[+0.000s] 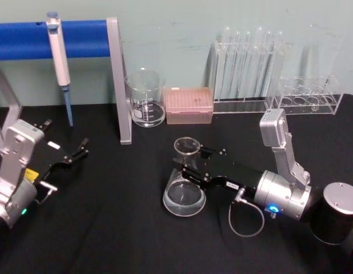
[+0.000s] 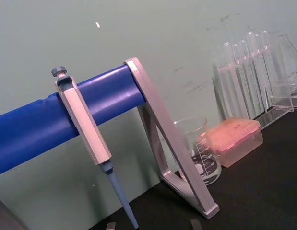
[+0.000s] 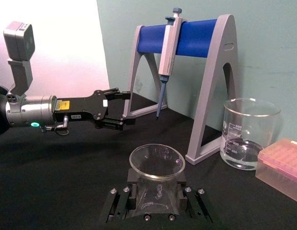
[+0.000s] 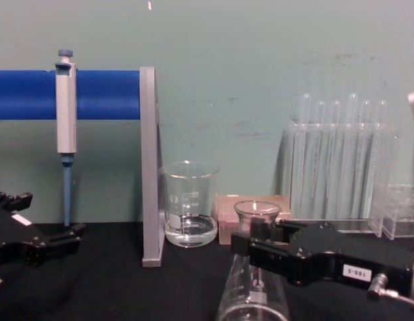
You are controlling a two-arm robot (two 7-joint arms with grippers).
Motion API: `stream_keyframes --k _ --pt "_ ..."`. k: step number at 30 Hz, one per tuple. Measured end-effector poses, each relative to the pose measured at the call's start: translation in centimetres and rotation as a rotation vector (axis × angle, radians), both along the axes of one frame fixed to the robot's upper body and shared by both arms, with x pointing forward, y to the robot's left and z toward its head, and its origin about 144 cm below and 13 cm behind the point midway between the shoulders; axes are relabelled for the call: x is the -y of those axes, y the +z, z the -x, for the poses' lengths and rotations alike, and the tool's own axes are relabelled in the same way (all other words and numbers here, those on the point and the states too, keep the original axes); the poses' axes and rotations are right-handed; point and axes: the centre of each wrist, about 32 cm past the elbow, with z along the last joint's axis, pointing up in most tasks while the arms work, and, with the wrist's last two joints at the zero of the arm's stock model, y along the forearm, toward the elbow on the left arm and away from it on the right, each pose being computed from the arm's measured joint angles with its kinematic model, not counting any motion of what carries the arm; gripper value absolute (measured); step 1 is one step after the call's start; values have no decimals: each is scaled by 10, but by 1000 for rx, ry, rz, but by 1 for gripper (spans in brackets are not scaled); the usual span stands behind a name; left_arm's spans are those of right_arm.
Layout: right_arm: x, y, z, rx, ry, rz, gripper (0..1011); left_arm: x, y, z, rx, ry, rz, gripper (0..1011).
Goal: Grasp the erlenmeyer flask with one hand, shake it three times, then place it back.
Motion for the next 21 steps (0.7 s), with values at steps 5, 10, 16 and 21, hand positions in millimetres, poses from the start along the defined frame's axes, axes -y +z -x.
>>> stream_keyframes --k 5,10,16,21 --pt "1 -2 1 -2 -1 6 453 0 0 0 0 0 0 1001" --pt "1 -2 1 -1 -2 11 453 0 0 0 0 0 0 1001" --pt "1 -3 1 -3 -2 15 453 0 0 0 0 0 0 1001" --pt "0 -4 2 -5 -4 16 453 0 0 0 0 0 0 1001"
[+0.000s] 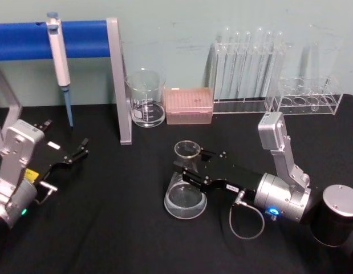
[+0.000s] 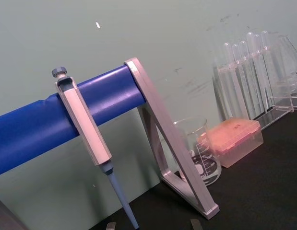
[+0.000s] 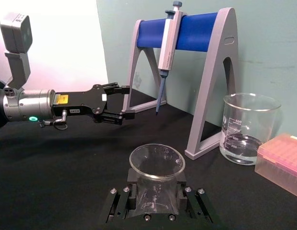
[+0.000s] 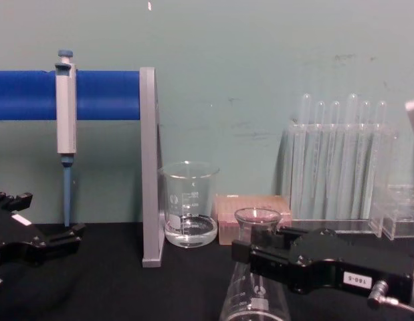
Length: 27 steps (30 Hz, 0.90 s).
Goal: Grasp the erlenmeyer flask with one hand, shake it three times, then place it back.
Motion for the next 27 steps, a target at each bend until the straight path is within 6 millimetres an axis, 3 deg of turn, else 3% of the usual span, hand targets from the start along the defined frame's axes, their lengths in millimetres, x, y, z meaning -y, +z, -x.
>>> stream_keyframes --k 27 --pt "0 0 0 -6 3 12 453 0 0 0 0 0 0 1001"
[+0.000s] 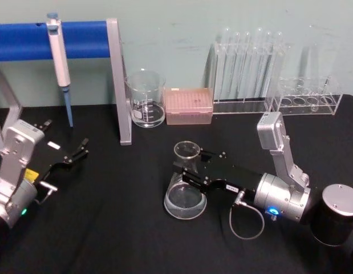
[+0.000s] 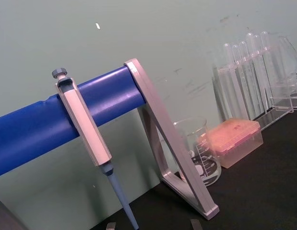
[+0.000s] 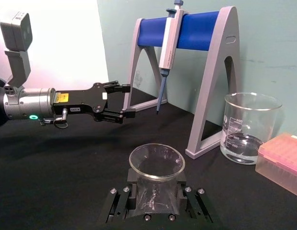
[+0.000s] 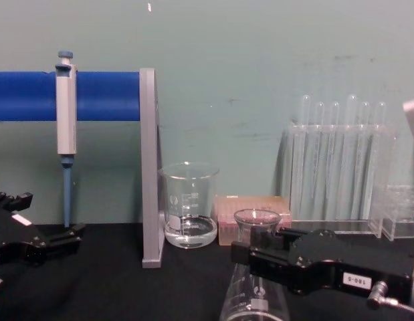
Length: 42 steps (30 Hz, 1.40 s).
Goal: Grasp the erlenmeyer flask with one hand, shake it three times, then place it back.
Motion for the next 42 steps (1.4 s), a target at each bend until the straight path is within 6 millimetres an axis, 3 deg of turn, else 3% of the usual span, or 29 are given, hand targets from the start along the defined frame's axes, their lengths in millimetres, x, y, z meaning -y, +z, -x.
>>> stream_keyframes --k 9,15,20,22,27,42 --pt "0 0 0 -2 -1 1 457 0 0 0 0 0 0 1001" --pt "0 -1 0 -6 -2 6 616 0 0 0 0 0 0 1001" --pt "0 -1 0 -5 -2 4 808 0 0 0 0 0 0 1001" --pt "0 -1 0 -5 -2 4 823 0 0 0 0 0 0 1001" --pt "0 -1 0 -4 -2 3 978 0 0 0 0 0 0 1001" --pt "0 0 0 -2 -2 1 1000 0 0 0 0 0 0 1001"
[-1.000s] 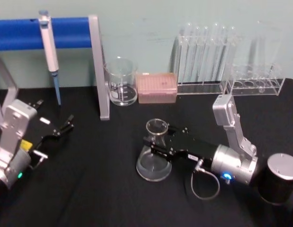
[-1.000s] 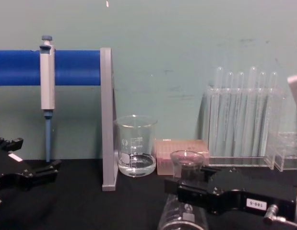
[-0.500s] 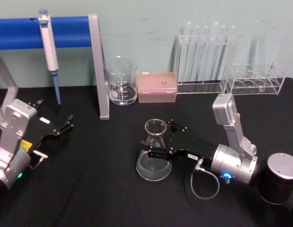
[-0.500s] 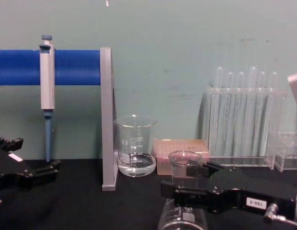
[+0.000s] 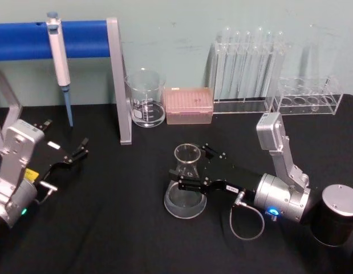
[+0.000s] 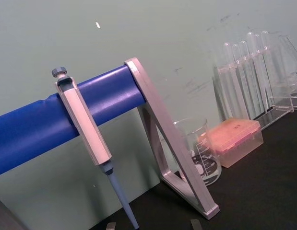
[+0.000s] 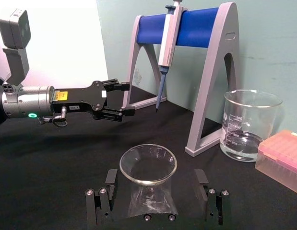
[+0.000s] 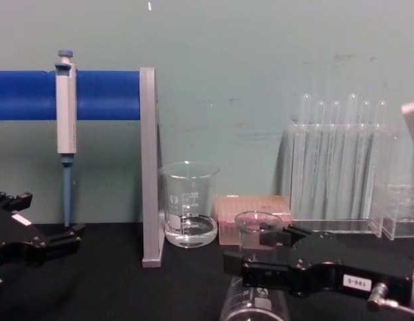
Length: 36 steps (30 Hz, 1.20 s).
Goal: Grasp the erlenmeyer flask with one hand, shake it three times, then place it back.
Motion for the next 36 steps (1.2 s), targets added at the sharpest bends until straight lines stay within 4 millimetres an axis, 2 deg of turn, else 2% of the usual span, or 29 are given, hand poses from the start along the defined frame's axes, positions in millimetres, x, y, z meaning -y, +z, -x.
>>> stream_keyframes --k 23,36 --pt "4 1 2 -9 26 2 1000 0 0 0 0 0 0 1001" --pt "23 7 22 -13 -20 26 1000 0 0 0 0 0 0 1001"
